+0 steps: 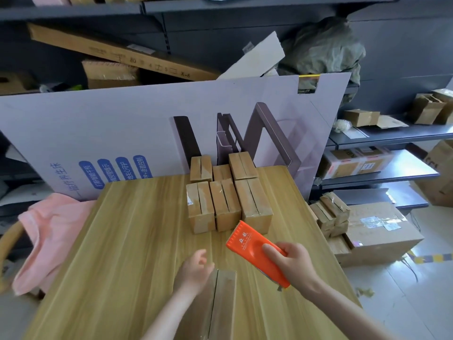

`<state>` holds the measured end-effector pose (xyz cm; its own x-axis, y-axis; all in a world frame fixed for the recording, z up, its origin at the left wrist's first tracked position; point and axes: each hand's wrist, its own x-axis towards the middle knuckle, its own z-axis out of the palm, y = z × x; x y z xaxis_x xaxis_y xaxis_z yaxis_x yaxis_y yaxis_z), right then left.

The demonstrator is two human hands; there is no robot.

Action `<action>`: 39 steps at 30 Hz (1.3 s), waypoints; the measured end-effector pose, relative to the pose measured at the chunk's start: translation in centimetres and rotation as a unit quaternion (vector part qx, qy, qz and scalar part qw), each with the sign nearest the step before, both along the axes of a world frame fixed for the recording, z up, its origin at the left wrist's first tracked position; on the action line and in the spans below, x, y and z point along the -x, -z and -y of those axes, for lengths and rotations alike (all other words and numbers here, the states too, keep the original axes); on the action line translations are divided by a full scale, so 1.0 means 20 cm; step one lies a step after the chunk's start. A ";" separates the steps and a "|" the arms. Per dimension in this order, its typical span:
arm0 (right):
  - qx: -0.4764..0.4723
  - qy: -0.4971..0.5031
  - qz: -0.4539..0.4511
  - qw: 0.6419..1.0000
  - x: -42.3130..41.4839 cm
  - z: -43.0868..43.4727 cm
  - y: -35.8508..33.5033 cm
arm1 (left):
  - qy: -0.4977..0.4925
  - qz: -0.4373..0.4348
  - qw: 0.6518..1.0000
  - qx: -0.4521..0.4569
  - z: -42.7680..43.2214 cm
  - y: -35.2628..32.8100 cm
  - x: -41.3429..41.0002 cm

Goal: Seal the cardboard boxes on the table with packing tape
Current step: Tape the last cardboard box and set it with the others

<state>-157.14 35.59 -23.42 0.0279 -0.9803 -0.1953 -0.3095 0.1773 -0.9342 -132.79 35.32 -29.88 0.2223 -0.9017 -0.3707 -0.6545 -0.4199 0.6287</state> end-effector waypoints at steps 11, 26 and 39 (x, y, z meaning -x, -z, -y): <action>0.049 -0.050 -0.030 0.997 -0.02 -0.02 -0.08 | -0.007 -0.366 0.927 0.080 0.00 -0.53 0.06; 0.086 -0.069 -0.107 0.988 -0.07 -0.08 -0.05 | -0.072 -0.335 0.937 0.063 -0.08 -0.51 0.05; 0.061 -0.073 -0.057 0.994 -0.09 -0.15 -0.08 | -0.126 -0.357 0.925 0.039 -0.10 -0.43 0.03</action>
<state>-155.36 38.62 -21.91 0.1567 -0.9840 -0.0844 -0.4284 0.0093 -0.9035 -133.32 37.24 -21.20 0.1525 -0.8847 -0.4405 0.0524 -0.4379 0.8975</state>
